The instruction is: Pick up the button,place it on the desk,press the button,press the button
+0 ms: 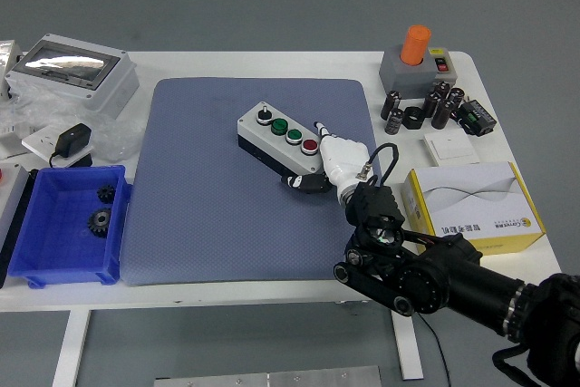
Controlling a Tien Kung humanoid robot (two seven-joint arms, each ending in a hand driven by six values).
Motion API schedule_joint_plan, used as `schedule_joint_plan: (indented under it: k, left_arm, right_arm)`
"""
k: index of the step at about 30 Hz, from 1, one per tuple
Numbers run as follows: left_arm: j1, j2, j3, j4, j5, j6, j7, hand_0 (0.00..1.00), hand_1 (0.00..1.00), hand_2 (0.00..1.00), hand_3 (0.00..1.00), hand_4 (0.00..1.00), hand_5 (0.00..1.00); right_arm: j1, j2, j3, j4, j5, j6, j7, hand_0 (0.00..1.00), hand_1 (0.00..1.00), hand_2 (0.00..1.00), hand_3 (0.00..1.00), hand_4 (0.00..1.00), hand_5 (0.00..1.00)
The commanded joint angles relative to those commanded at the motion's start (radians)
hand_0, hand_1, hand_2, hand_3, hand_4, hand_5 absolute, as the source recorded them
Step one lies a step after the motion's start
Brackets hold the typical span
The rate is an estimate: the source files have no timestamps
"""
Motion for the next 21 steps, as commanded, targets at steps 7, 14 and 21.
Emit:
schedule_joint_plan:
  k: [7, 14, 21]
  left_arm:
    - [0.000, 0.000, -0.003, 0.002, 0.003, 0.003, -0.018, 0.773, 0.745, 0.707, 0.792, 0.841, 0.639]
    - [0.000, 0.000, -0.008, 0.005, 0.008, 0.006, -0.037, 0.772, 0.745, 0.707, 0.791, 0.840, 0.637]
    - [0.002, -0.001, -0.010, 0.005, 0.006, 0.007, -0.050, 0.772, 0.744, 0.705, 0.788, 0.838, 0.637]
  right_arm:
    - [-0.001, 0.000, -0.007, 0.007, -0.003, -0.016, 0.008, 0.111, 0.331, 0.466, 0.886, 0.693, 0.219]
    - [-0.003, 0.000, -0.008, 0.001, 0.022, -0.030, 0.029, 0.085, 0.261, 0.352, 0.475, 0.593, 0.145]
    - [-0.005, 0.000, -0.013, -0.005, 0.039, -0.036, 0.044, 0.078, 0.244, 0.333, 0.386, 0.488, 0.072]
